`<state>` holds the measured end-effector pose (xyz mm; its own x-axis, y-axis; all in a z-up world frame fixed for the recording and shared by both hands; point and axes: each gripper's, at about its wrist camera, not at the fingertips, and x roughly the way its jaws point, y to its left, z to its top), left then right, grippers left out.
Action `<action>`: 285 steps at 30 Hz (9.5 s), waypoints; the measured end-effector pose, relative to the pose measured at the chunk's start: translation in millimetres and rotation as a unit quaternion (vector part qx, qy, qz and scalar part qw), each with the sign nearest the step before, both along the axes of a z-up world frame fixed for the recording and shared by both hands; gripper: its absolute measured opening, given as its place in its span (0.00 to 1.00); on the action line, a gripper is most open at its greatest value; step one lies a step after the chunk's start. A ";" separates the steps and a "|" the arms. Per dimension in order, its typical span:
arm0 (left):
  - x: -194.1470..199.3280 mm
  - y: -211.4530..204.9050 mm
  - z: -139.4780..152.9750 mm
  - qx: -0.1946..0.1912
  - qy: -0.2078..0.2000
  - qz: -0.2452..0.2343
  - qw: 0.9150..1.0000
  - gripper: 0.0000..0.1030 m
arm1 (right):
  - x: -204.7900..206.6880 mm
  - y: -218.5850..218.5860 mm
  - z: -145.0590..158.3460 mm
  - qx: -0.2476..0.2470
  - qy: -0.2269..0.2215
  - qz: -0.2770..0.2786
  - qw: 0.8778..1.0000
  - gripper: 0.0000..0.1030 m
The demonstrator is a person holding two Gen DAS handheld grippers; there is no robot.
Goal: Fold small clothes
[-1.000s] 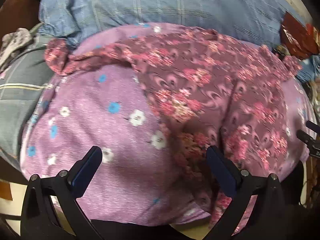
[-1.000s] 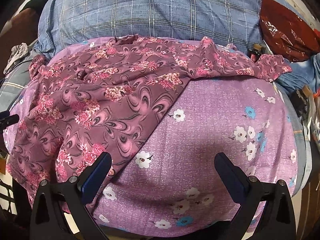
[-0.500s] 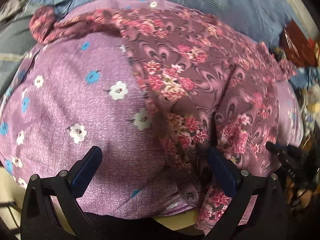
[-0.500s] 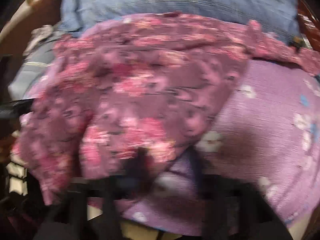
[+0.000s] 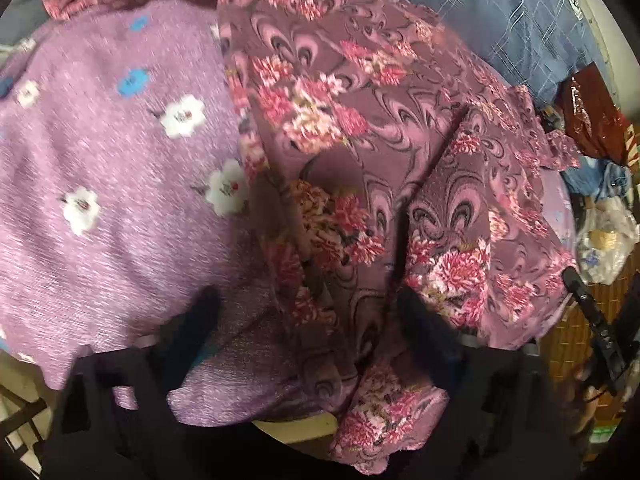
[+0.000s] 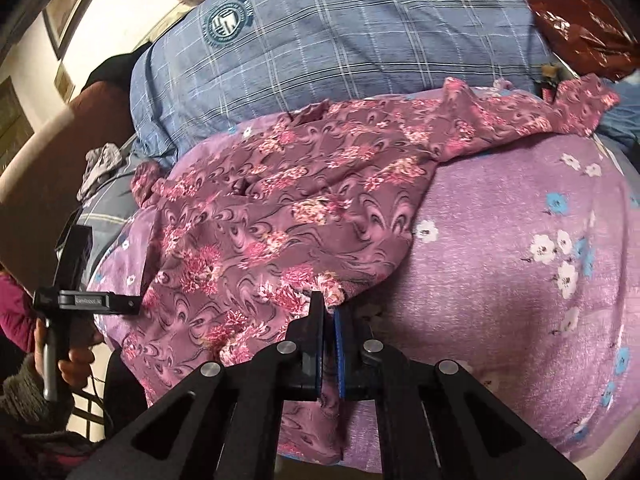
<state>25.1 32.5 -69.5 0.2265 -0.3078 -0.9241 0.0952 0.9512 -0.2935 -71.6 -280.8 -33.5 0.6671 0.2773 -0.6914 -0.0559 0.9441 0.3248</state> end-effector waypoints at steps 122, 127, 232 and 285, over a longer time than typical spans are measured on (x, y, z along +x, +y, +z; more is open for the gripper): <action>93.4 -43.8 63.9 -0.007 -0.153 -0.117 0.981 0.72 | 133.5 -206.1 28.7 0.101 -0.015 -0.248 0.963 0.33; 137.1 -71.3 61.2 -0.012 -0.157 -0.110 0.981 0.72 | 146.0 -317.6 46.5 0.111 -0.014 -0.370 0.922 0.40; 220.7 16.0 13.4 -0.120 -0.060 0.094 0.986 0.32 | 283.7 110.6 23.1 -0.006 0.074 0.035 0.997 0.18; 127.3 294.0 55.5 0.004 -0.032 0.304 0.952 0.41 | 263.9 148.8 -31.0 0.017 -0.010 0.059 0.998 0.23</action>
<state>152.4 326.5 -14.0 0.4172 -0.0943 -0.9039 -0.4558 0.8388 -0.2978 192.3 -131.9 -64.5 0.6413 0.3788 -0.6672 -0.1732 0.9186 0.3551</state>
